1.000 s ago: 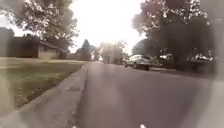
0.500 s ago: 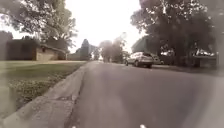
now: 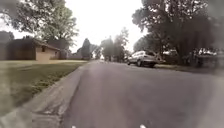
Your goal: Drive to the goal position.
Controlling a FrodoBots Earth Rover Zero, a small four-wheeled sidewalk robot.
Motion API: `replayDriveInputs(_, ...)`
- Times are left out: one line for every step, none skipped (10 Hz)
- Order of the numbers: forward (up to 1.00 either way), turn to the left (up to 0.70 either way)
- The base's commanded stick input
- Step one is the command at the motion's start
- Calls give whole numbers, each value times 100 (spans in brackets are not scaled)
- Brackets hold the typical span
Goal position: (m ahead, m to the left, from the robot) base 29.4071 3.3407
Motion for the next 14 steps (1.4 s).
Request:
replayDriveInputs(100,28)
replayDriveInputs(100,40)
replayDriveInputs(100,40)
replayDriveInputs(100,37)
replayDriveInputs(100,13)
replayDriveInputs(100,1)
replayDriveInputs(100,0)
replayDriveInputs(100,0)
replayDriveInputs(100,0)
replayDriveInputs(100,0)
replayDriveInputs(100,0)
replayDriveInputs(100,2)
replayDriveInputs(100,14)
replayDriveInputs(100,28)
